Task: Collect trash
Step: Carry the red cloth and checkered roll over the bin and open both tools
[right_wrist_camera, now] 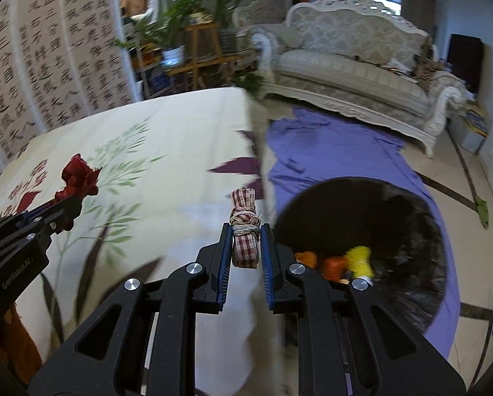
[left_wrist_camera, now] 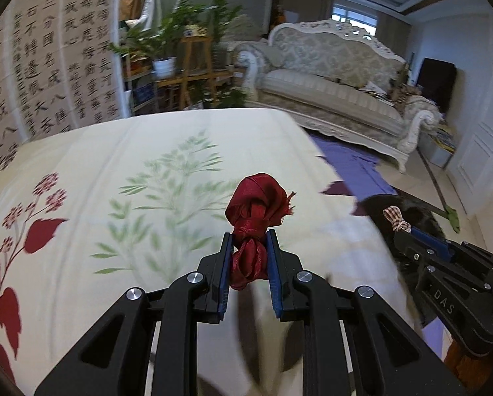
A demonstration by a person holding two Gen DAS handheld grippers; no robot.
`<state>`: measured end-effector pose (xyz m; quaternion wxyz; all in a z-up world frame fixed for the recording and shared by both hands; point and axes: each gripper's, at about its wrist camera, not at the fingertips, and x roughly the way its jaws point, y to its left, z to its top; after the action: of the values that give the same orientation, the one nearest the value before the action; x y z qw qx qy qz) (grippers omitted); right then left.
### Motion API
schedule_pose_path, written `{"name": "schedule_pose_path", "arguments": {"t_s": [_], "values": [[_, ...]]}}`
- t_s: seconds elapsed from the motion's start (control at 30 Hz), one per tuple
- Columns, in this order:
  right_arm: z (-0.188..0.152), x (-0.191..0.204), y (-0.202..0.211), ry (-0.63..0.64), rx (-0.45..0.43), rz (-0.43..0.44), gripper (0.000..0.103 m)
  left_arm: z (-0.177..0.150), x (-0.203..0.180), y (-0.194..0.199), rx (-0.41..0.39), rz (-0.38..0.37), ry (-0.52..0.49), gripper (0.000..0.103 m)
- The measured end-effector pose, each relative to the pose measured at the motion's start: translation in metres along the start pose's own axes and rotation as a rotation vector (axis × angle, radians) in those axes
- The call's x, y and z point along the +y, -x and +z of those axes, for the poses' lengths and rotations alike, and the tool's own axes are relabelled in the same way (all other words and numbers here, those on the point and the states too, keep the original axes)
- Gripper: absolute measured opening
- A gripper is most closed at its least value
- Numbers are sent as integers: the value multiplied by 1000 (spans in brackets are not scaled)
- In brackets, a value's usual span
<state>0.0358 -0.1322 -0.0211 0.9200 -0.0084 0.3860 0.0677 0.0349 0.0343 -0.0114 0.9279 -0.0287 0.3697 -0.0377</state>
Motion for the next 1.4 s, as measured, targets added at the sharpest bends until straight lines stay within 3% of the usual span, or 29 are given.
{"name": "schedule_pose_path", "arguments": {"t_s": [0.43,0.77,0.8,1.03,1.2,1.4], "values": [[-10,-89,8,-148,-23,-140,17,8,-94,-23,-9,-135,-148,21],[-13,-130,3,-213,-37,-179,21,13,-132,-43,-13,-161,-211,23],[-13,-132,2,-219,-38,-182,27,13,-134,-44,-13,-159,-214,26],[-16,-144,1,-239,-42,-198,33,12,-139,-47,-25,-141,-224,59],[-17,-142,5,-240,-51,-210,41,12,-137,-43,-47,-126,-217,70],[-19,-139,12,-240,-64,-219,49,9,-136,-35,-62,-119,-217,74]]}}
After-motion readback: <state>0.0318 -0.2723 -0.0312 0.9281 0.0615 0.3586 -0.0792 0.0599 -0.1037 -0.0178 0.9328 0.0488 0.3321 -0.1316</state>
